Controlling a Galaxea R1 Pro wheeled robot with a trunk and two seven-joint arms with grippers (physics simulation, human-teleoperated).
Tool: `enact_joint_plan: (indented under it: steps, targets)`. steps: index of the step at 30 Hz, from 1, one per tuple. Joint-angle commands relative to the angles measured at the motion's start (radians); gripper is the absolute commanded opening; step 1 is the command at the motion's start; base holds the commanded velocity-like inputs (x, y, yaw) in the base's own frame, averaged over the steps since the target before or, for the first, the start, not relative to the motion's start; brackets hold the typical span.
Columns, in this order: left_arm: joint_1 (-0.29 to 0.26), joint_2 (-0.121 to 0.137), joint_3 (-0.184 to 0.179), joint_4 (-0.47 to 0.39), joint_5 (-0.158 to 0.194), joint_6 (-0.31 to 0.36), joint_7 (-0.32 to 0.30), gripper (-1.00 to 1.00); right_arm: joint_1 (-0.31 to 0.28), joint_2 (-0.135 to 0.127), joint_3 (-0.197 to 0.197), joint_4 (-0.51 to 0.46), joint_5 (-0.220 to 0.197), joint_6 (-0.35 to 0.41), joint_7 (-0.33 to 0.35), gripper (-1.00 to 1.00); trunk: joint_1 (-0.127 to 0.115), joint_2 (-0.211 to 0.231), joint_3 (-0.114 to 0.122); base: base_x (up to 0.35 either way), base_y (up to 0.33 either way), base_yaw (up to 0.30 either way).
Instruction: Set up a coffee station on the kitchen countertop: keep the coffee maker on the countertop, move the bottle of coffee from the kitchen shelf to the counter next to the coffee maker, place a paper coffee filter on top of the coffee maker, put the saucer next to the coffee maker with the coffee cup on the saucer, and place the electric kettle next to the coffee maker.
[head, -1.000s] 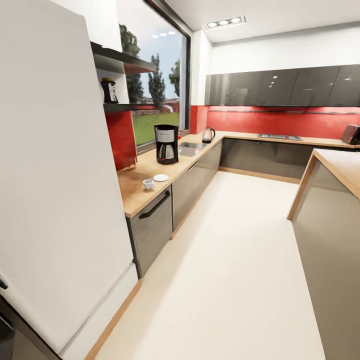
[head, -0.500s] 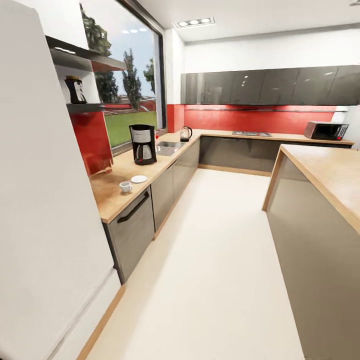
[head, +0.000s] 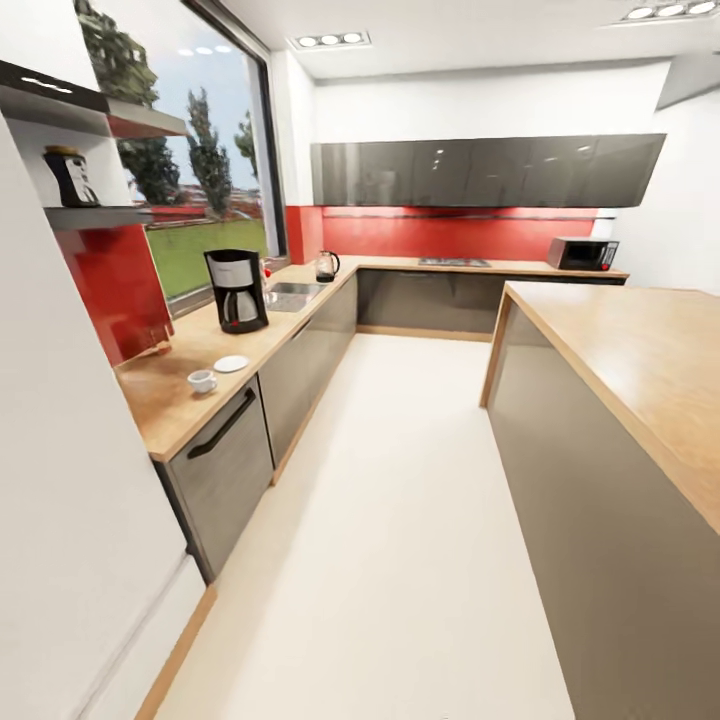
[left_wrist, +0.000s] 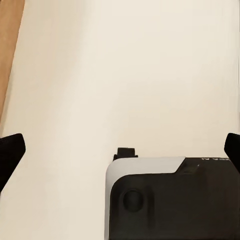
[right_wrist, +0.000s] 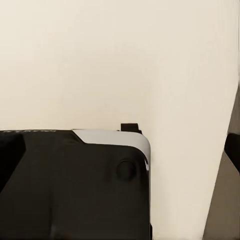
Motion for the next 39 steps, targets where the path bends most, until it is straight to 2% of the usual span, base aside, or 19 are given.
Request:
enact_joint_plan:
  steps: [1, 14, 27, 39]
  targets:
    - [0.000, 0.000, 0.001, 0.000, 0.002, -0.003, 0.000, 1.00, -0.001, 0.000, -0.001, 0.001, 0.000, -0.003, 0.000, 1.00, -0.004, 0.006, 0.001, 0.000, 0.000, -0.289]
    - [0.000, -0.001, 0.001, 0.000, 0.002, -0.002, 0.000, 1.00, -0.001, 0.000, 0.000, 0.003, 0.001, -0.004, 0.000, 1.00, -0.053, 0.097, 0.035, 0.000, 0.000, -0.289]
    - [0.001, -0.002, 0.001, 0.000, 0.003, 0.000, 0.002, 1.00, -0.001, 0.005, 0.008, -0.001, 0.006, -0.009, 0.002, 1.00, -0.053, 0.097, 0.043, 0.000, 0.000, -0.251]
    - [0.001, -0.004, -0.004, 0.002, 0.001, -0.001, -0.007, 1.00, -0.001, 0.006, 0.011, 0.004, 0.011, -0.045, 0.000, 1.00, -0.053, 0.097, 0.061, 0.000, 0.000, -0.055]
